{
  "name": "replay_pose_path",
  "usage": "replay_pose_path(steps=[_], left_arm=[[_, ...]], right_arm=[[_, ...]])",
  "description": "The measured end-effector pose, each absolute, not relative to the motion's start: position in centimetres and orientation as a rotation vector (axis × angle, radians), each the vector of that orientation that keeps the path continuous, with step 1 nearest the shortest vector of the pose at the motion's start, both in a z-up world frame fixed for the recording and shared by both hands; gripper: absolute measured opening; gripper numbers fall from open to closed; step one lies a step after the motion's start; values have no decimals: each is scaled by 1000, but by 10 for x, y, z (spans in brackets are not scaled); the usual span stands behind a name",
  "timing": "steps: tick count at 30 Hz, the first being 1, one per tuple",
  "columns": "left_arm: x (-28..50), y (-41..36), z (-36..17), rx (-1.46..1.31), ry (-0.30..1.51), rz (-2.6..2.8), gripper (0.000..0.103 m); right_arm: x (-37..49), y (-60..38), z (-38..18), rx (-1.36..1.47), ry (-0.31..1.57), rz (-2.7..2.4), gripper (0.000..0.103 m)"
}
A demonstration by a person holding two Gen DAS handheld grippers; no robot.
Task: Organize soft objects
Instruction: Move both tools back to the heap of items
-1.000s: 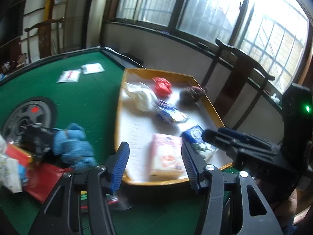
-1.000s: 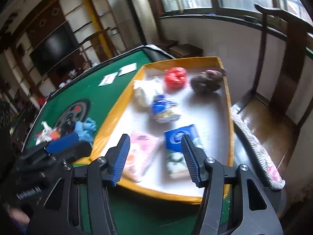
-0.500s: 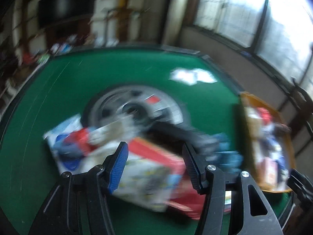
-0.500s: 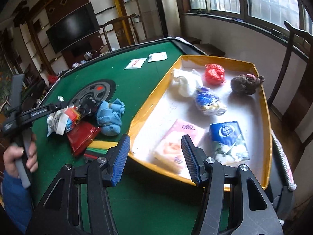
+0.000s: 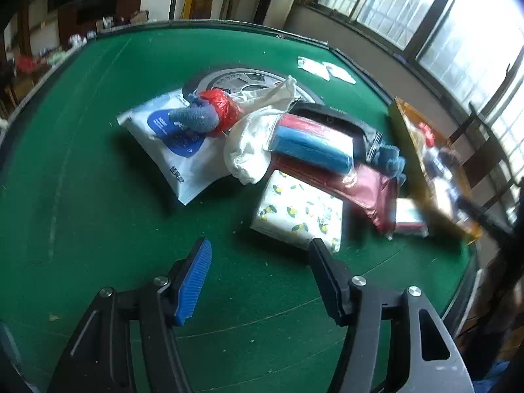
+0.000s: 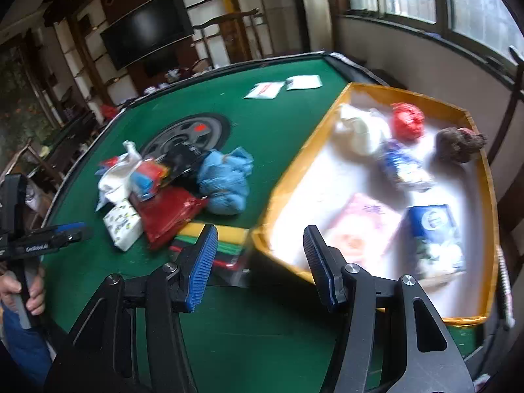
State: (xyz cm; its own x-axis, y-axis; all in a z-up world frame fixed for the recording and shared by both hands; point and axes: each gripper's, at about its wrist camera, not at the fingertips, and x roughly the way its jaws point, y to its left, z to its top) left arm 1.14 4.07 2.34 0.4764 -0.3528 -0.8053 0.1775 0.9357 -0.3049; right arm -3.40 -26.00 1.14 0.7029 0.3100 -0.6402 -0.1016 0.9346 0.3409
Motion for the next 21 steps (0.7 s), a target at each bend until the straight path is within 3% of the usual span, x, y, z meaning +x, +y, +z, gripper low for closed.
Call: replay_pose_path(steps=[12, 18, 21], left_arm=[[57, 34, 7, -266, 1047, -276, 63], [13, 7, 17, -232, 1128, -552, 63], [-14, -4, 32, -126, 1049, -581, 63]], right_arm=[[-38, -257, 5, 296, 774, 247, 55], [-38, -261, 1, 305, 778, 261, 55], [-36, -267, -4, 322, 782, 261, 55]])
